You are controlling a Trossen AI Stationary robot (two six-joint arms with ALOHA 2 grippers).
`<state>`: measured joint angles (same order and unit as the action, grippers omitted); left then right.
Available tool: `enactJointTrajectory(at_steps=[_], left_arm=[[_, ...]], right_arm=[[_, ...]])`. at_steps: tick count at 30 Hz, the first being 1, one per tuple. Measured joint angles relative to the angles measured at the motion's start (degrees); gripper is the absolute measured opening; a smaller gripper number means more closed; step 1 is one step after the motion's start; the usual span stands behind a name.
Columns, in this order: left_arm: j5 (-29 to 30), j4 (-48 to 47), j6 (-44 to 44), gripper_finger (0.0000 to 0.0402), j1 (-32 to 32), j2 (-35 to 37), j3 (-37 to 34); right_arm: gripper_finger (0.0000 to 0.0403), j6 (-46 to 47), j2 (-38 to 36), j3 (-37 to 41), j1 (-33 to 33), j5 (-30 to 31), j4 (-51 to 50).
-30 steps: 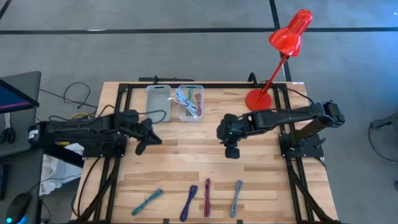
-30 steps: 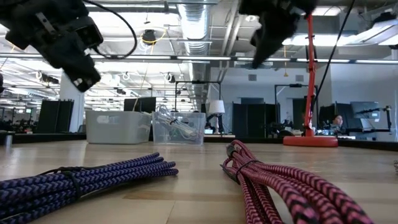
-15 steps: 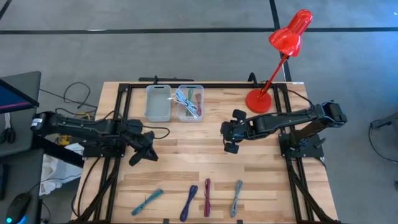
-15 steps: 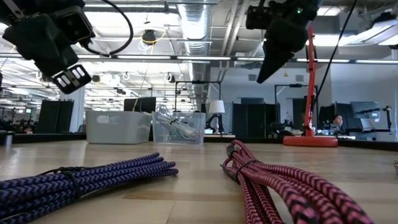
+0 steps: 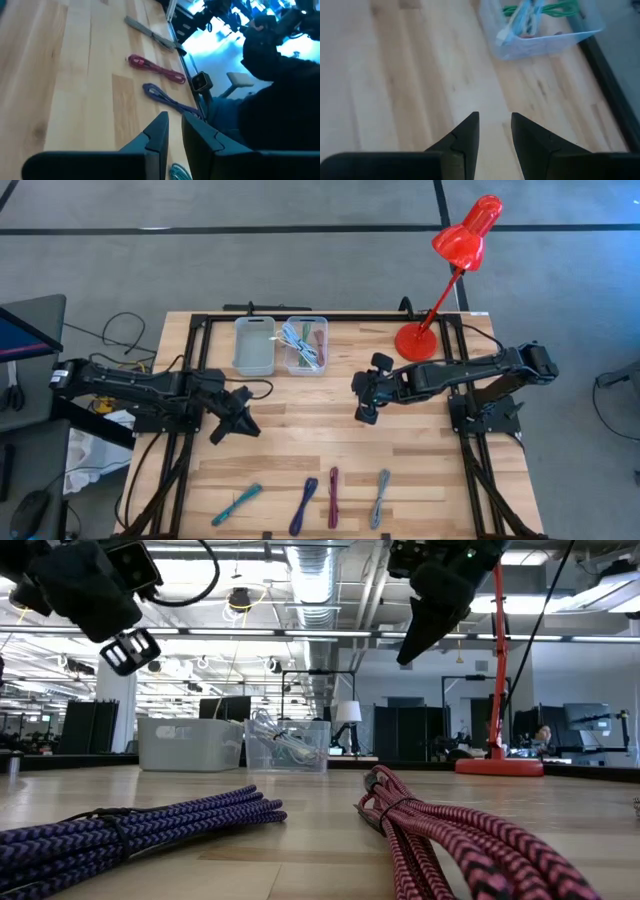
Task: Pick & Place USB Port
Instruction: Put the black and blue charge cable into the gray bin
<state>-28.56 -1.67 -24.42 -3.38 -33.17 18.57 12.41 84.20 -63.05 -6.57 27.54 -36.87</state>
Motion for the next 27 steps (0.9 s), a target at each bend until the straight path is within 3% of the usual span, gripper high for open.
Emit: enactJointTrajectory(at_steps=[6, 14, 18, 27], left_arm=[[2.04, -7.26, 1.51, 0.0053, -3.14, -0.21, 0.00], [17.72, -12.22, 1.89, 0.0033, -12.01, -0.22, 0.00], [22.78, -16.58, -0.03, 0.0015, -15.66, -0.22, 0.00], [28.00, -14.05, 0.11, 0.0011, -18.09, -0.22, 0.00]], right_arm=[[0.0107, 1.15, 0.00, 0.00, -0.02, 2.57, -0.20], [0.0107, 0.73, 0.00, 0.00, 0.35, 2.57, -0.47], [0.0107, 0.56, 0.00, 0.00, 1.13, 2.96, -1.18], [0.0105, -0.62, -0.37, 0.60, 0.77, 4.19, -3.95]])
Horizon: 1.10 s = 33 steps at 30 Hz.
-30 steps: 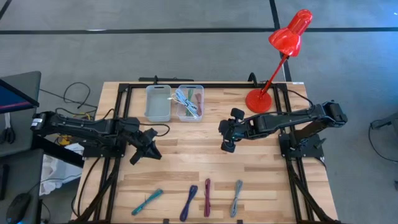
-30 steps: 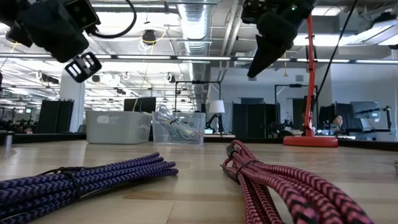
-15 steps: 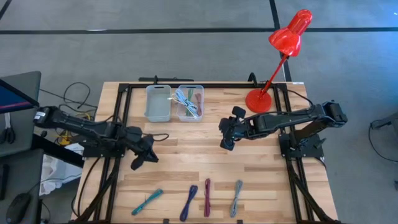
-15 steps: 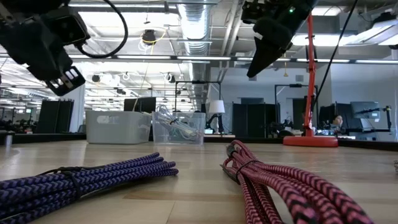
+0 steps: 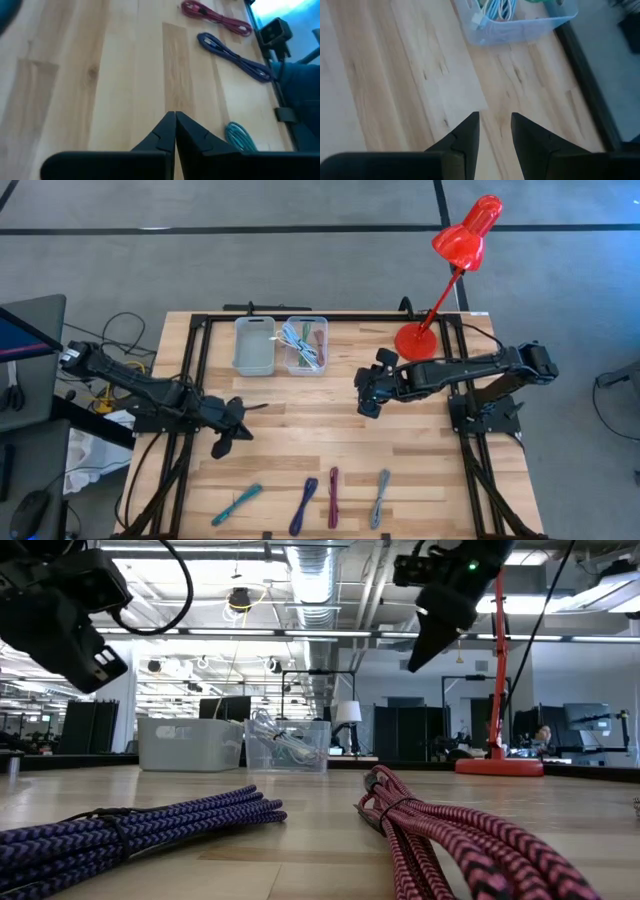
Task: Pick & Place USB Port
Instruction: Put the black and blue charge cable into the gray bin
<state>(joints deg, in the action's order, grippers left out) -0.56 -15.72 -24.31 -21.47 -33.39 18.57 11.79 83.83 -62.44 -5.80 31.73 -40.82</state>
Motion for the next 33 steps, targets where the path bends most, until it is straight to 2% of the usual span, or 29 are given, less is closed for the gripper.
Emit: enactJointTrajectory(at_steps=[5, 10, 20, 22, 26, 33], left_arm=[[2.84, 0.49, 1.73, 0.0007, 0.00, 0.00, 0.00], [3.69, 0.73, 1.62, 0.0009, 0.00, 0.00, 0.00], [4.13, 0.15, -1.20, 0.0011, 0.00, -0.50, -0.02], [5.82, 0.02, -0.99, 0.0010, 0.00, -1.12, -0.02], [11.45, -0.16, -0.14, 0.0017, 0.02, -4.15, -0.02], [11.56, -0.57, 0.41, 0.0044, 0.02, -9.15, -0.04]], right_arm=[[0.0081, 0.06, -5.82, 6.22, -2.61, 4.59, 3.52], [0.0060, -0.16, -16.33, 14.82, -4.97, 4.93, 11.30], [0.0058, -0.20, -37.93, 29.01, -8.67, 4.53, 22.68], [0.0058, -0.20, -41.21, 31.19, -9.23, 4.52, 24.87], [0.0058, -0.19, -45.51, 33.97, -9.29, 4.48, 26.82], [0.0058, -0.18, -48.43, 35.66, -9.12, 4.52, 26.56]])
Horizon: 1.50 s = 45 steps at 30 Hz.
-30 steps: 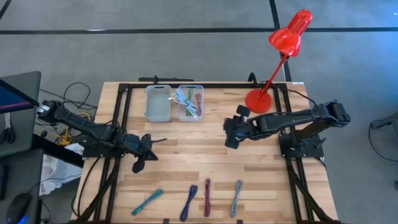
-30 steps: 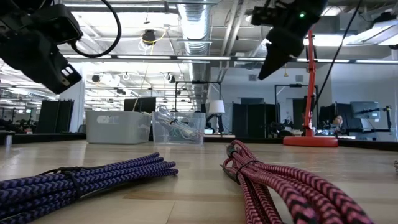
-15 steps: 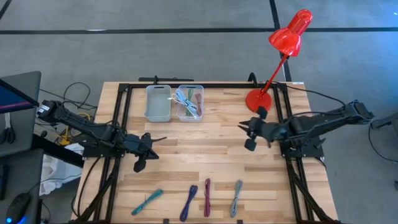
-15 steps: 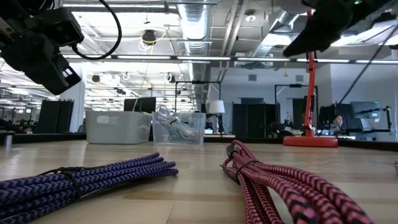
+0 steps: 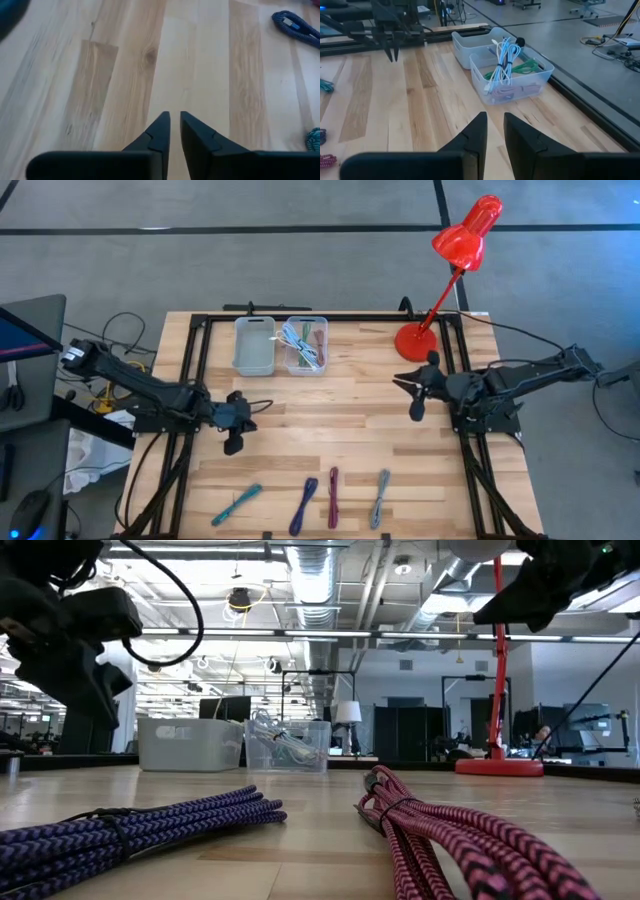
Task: Pick & Place USB Port
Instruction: Put the black and blue charge cable into the gray bin
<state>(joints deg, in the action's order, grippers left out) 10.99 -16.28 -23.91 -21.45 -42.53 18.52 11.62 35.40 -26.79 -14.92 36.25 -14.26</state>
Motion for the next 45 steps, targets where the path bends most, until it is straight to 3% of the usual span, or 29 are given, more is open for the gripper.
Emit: enactJointTrajectory(at_steps=[13, 16, 22, 26, 30, 36, 40, 45], left_arm=[[-0.78, 0.45, -0.52, 0.0050, -0.02, 0.42, 0.00], [-5.08, 0.47, -1.59, 0.0050, 0.00, 0.42, 0.00], [-17.06, 0.52, -13.61, 0.0051, -0.02, 0.42, 0.00], [-17.94, 0.78, -21.39, 0.0051, 0.02, 0.41, 0.00], [-19.39, 0.95, -22.39, 0.0056, -0.02, -0.45, 0.00], [-21.62, 1.46, -30.61, 0.0096, -0.52, -5.75, 0.00], [-21.78, 7.72, -32.50, 0.0125, -3.08, -11.59, 0.00], [-21.78, 24.97, -34.45, 0.0152, -7.03, -18.58, 0.00]], right_arm=[[0.0058, 0.32, 0.20, 0.00, 0.02, 0.65, -0.11], [0.0058, 0.42, 0.20, 0.00, 0.04, 1.27, -0.18], [0.0058, 0.45, 0.20, 0.00, 0.03, 1.27, -0.22], [0.0058, 0.46, 0.20, 0.00, 0.04, 1.27, -0.20], [0.0058, 0.46, 0.20, 0.00, 0.04, 1.27, -0.20], [0.0058, 0.46, 0.20, 0.00, -0.07, 1.20, -0.26], [0.0058, 0.46, 0.20, 0.00, -0.07, 1.13, -0.63], [0.0058, 0.46, 0.20, 0.00, -0.07, 1.09, -1.93]])
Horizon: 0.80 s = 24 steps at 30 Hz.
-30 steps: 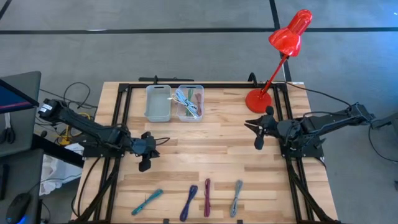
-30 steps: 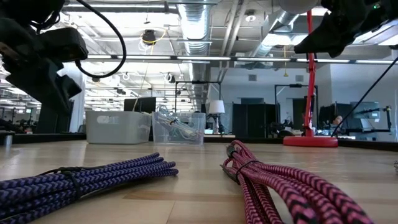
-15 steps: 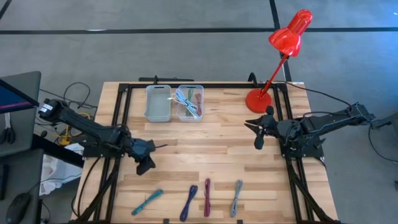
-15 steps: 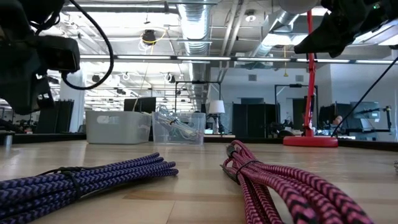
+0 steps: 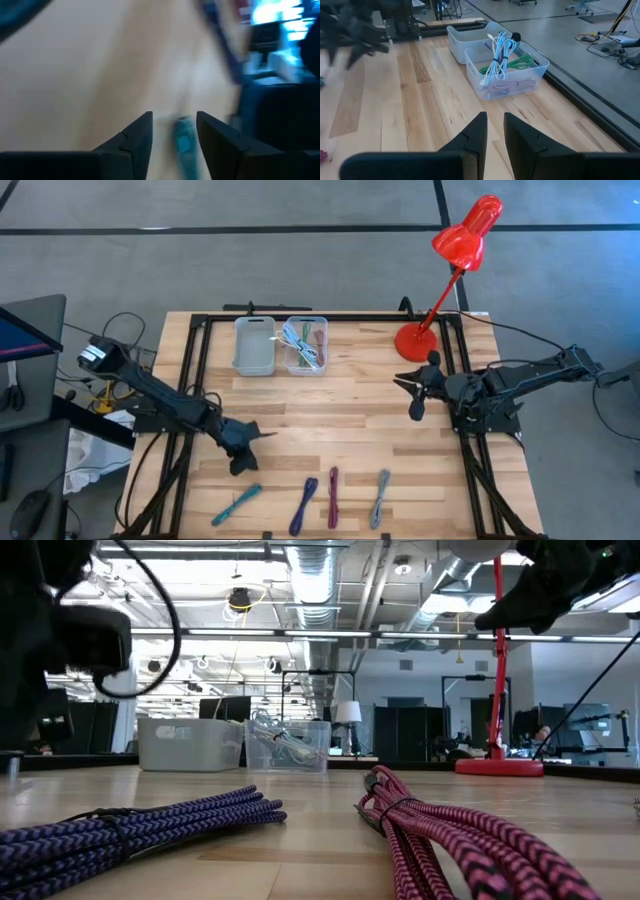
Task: Pick & Place USB Port
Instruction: Put the black and blue charge cable into the gray bin
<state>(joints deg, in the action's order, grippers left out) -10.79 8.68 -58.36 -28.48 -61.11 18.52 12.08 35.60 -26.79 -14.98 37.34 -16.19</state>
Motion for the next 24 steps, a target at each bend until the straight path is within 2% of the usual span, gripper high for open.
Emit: enactJointTrajectory(at_steps=[3, 7, 10, 16, 24], left_arm=[[-0.15, 6.22, -2.31, 0.0161, -2.60, -2.67, 0.02], [-0.15, 6.36, -8.72, 0.0163, -5.57, -5.41, 0.02], [-0.16, 6.38, -10.13, 0.0163, -7.08, -7.36, 0.02], [0.00, 6.88, -14.01, 0.0163, -7.57, -10.24, 0.04], [-0.17, 11.38, -14.15, 0.0163, -7.59, -12.85, 0.04]], right_arm=[[0.0058, 0.00, 0.01, 0.00, 0.00, 0.00, -0.08], [0.0058, 0.00, 0.02, 0.00, 0.00, 0.00, -0.08], [0.0058, 0.00, 0.02, 0.00, 0.00, 0.00, -0.08], [0.0058, 0.00, 0.02, 0.00, 0.00, -0.19, -0.07], [0.0058, 0.00, 0.02, 0.00, 0.00, -0.24, -0.04]])
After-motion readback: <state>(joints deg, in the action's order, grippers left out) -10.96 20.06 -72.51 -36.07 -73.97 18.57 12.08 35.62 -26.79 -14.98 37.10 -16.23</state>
